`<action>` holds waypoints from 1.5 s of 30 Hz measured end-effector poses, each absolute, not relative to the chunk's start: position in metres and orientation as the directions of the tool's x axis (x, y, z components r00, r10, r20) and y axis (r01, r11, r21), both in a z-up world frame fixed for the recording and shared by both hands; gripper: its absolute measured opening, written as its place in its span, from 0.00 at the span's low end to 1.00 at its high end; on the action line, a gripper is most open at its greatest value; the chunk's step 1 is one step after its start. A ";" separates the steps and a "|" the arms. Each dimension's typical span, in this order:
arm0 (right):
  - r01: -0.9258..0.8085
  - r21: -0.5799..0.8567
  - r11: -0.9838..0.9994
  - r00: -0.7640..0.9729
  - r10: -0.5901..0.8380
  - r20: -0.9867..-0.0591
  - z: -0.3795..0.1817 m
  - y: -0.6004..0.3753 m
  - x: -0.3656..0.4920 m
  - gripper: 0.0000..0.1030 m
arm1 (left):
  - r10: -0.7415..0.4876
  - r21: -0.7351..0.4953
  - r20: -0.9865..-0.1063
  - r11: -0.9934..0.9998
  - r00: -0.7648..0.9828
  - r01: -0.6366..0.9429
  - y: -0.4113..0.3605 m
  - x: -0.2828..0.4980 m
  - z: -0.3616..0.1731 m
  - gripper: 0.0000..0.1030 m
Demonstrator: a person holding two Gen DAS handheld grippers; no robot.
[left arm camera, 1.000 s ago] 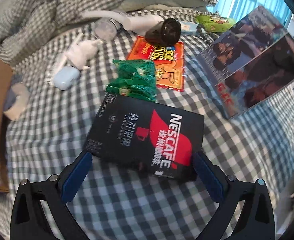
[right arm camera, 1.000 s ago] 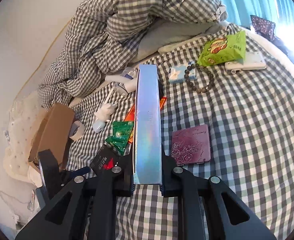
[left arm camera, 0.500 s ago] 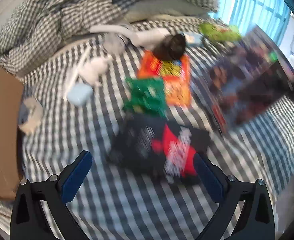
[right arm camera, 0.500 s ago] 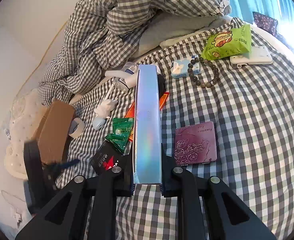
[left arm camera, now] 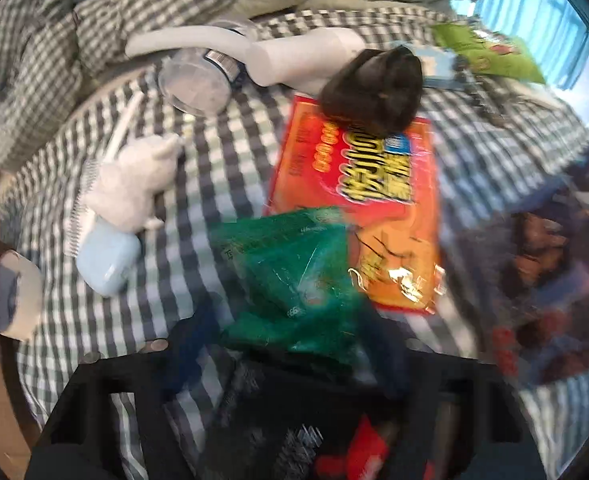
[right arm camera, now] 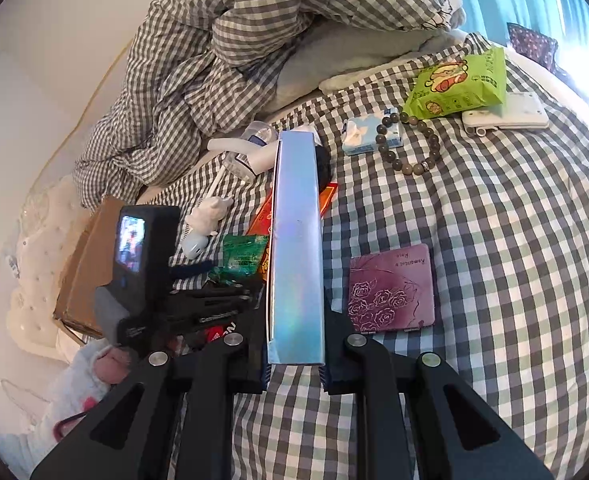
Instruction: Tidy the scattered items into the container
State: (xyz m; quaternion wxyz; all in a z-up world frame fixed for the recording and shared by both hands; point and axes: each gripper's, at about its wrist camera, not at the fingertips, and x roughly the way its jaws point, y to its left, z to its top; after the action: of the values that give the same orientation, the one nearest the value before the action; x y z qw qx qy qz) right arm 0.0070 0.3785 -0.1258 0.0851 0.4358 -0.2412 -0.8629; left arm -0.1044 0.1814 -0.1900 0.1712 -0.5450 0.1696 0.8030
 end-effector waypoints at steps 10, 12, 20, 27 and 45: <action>0.005 0.425 -0.905 -0.625 -0.335 -0.705 -0.091 0.345 0.007 0.16 | 0.064 0.129 -0.898 -0.907 -0.435 -0.401 0.149 -0.072 -0.132 0.41; 0.038 0.413 -0.910 -0.634 -0.341 -0.694 -0.077 0.333 0.006 0.16 | 0.041 0.158 -0.887 -0.910 -0.461 -0.384 0.143 -0.068 -0.117 0.40; 0.164 0.378 -0.911 -0.640 -0.390 -0.662 -0.037 0.266 0.000 0.16 | 0.007 0.187 -0.861 -0.926 -0.509 -0.329 0.093 -0.068 -0.080 0.32; 0.204 0.352 -0.914 -0.613 -0.399 -0.682 -0.036 0.240 0.004 0.16 | 0.040 0.125 -0.872 -0.946 -0.489 -0.300 0.068 -0.066 -0.088 0.31; 0.241 0.317 -0.917 -0.574 -0.398 -0.716 -0.041 0.205 -0.005 0.16 | 0.032 0.127 -0.853 -0.955 -0.521 -0.267 0.039 -0.062 -0.070 0.31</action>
State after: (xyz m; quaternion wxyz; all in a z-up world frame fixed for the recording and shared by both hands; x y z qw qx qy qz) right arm -0.0053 0.2048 -0.0414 0.1811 0.4246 -0.0926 -0.8822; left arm -0.0620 0.0394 -0.0700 0.0866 -0.4814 0.1216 0.8637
